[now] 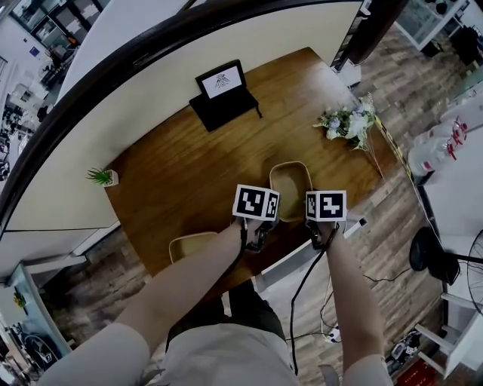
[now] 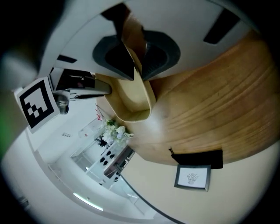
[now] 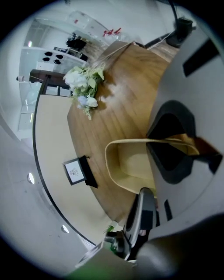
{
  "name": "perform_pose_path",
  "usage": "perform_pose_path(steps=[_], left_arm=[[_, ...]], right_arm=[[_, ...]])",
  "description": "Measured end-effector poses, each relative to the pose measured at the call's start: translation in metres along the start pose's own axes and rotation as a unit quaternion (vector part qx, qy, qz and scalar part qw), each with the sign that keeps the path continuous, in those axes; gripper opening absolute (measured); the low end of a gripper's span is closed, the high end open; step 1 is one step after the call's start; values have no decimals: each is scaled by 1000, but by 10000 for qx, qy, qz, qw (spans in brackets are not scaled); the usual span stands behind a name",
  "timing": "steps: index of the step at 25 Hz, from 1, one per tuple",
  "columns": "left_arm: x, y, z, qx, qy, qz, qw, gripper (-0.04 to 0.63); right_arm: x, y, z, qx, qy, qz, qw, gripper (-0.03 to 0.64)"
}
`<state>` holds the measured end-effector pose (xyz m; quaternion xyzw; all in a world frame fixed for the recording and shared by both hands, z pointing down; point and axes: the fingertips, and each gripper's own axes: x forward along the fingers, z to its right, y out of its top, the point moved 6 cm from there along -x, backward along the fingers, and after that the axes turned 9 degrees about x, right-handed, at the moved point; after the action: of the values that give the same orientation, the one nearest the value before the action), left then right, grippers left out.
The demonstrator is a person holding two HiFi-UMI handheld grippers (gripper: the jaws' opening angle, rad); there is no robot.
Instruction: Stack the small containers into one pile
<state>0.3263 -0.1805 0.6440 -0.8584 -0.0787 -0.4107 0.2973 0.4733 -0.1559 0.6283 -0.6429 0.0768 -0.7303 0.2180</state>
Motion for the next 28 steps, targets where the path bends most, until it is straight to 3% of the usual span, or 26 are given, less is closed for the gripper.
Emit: perform_pose_path(steps=[7,14,19,22,28], left_arm=[[-46,5,-1,108,-12,254,9996,46],[-133,21,1,658,138,850,9941,46],[-205,17,-8,452,102,1340,9899,41],[-250,8,-11,383,196,1641,9855,40],[-338,-14,-10,805,632,2222,9696,41]], right_arm=[[-28,6,-30,-63,330,266,9991,23],[-91,24,-86,-123,761,917,9928,24],[-135,28,-141,-312,1094,1266,9854,27],[-159,27,-175,-581,1256,1468,9794,28],[-206,15,-240,-788,1580,1928,9652,28]])
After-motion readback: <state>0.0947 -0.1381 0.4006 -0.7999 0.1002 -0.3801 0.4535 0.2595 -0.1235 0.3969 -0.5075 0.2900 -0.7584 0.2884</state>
